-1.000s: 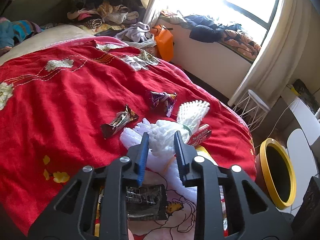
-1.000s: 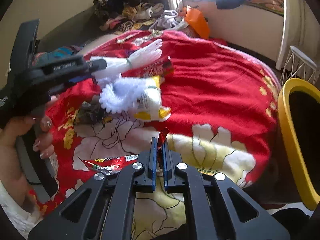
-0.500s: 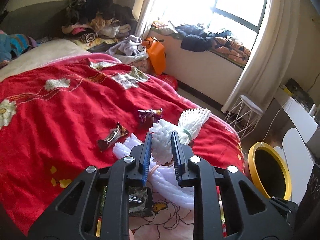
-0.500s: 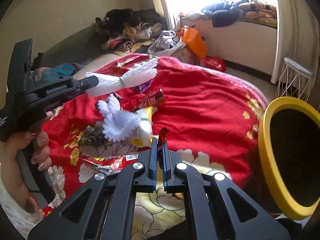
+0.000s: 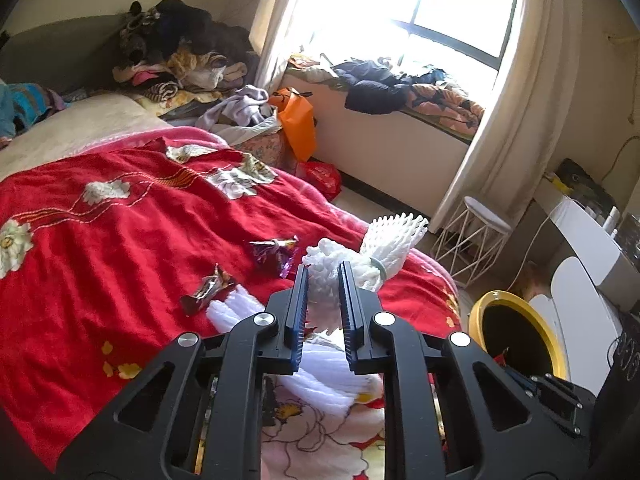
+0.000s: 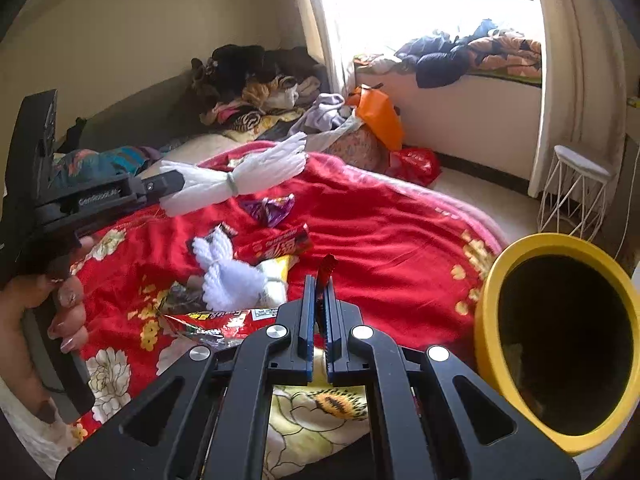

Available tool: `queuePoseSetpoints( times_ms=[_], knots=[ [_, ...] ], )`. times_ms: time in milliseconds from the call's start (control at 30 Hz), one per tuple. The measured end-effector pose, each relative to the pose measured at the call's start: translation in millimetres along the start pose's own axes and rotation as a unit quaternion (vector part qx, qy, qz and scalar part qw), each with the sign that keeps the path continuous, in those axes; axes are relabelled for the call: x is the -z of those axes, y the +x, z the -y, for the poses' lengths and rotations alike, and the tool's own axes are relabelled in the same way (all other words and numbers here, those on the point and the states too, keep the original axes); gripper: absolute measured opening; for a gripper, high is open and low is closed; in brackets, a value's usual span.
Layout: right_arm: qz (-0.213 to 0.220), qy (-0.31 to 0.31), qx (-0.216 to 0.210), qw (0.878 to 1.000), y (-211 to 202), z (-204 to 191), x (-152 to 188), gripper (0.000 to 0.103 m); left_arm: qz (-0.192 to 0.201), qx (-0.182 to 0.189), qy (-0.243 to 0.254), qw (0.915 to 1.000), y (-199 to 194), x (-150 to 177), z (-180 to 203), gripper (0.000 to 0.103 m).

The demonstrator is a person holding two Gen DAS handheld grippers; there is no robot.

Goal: Collect trash
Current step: 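Carry the foam sleeve and red wrapper in both grippers over the yellow bin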

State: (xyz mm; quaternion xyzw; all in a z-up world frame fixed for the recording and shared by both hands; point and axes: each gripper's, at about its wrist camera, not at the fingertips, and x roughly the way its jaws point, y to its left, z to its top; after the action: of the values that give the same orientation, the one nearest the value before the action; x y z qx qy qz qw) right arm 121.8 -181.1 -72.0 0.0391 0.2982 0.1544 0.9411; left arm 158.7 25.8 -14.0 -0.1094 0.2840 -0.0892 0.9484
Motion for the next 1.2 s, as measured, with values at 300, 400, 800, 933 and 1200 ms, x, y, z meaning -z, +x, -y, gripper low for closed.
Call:
queuePoseSetpoints(
  times_ms=[300,400,800,933,1200],
  knots=[
    [0.024,0.024,0.021,0.999,-17.6,24.7,-8.4,0.004,0.004,0.014,0.017,0.9997,-8.5,-1.3,20.5,0.01],
    [0.029,0.032,0.026,0.999,-22.2,32.7,-10.3,0.004,0.005,0.016,0.025,0.9995,-10.2,-1.0,26.5,0.01],
    [0.045,0.054,0.045,0.997,-37.1,57.8,-16.0,0.004,0.0,0.028,0.049,0.9984,-12.8,6.0,47.8,0.01],
    [0.049,0.062,0.052,0.996,-41.1,65.9,-16.3,0.004,-0.002,0.033,0.058,0.9977,-12.3,9.6,55.9,0.01],
    [0.058,0.084,0.073,0.992,-49.0,88.7,-16.0,0.004,-0.01,0.042,0.069,0.9966,-10.4,15.7,69.9,0.01]
  ],
)
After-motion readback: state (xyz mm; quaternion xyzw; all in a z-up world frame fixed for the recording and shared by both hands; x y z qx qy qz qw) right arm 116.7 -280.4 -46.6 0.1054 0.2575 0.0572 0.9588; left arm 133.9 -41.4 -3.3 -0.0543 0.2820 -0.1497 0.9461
